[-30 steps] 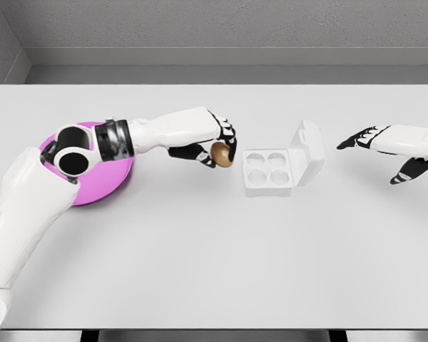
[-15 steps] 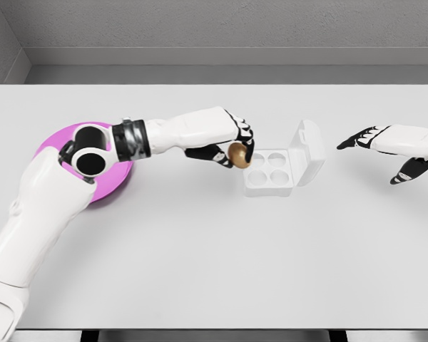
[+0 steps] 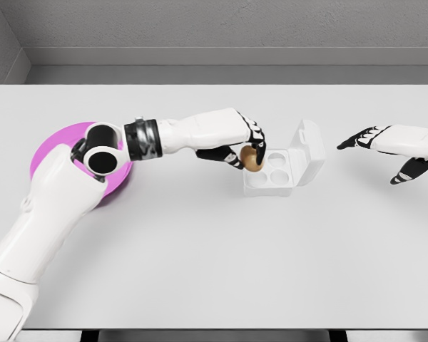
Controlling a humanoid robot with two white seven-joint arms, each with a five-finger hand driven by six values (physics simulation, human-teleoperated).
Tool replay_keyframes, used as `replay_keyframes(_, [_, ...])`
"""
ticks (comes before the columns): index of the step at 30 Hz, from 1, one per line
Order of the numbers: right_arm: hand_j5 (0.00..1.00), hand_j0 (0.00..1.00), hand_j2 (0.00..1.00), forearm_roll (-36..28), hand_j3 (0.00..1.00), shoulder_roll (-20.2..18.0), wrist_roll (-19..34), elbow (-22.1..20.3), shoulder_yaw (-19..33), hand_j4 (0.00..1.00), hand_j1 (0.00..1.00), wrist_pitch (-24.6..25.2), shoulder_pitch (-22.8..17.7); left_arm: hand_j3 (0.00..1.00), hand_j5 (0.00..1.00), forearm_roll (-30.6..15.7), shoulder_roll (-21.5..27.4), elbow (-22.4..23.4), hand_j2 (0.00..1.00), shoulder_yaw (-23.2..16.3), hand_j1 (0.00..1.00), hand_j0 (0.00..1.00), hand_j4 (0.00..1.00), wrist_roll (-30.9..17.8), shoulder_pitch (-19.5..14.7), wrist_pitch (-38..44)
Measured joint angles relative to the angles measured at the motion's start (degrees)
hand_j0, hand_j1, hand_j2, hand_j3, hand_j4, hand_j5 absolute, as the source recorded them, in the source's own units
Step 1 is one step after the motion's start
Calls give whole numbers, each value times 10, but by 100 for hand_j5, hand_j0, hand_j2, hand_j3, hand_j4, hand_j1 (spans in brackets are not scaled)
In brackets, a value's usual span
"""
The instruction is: Pack egg into the box and close the box lid
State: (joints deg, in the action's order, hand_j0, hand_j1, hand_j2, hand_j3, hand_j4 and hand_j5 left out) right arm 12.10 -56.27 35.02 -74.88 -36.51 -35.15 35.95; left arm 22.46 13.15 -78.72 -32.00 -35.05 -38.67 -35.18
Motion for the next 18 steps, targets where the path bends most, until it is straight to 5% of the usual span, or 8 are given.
replay_keyframes(18, [100, 100, 100, 0, 100, 0, 0, 3, 0, 100, 100, 0, 0, 37, 37, 8, -20, 45, 37, 2, 37, 37, 37, 0, -17, 0])
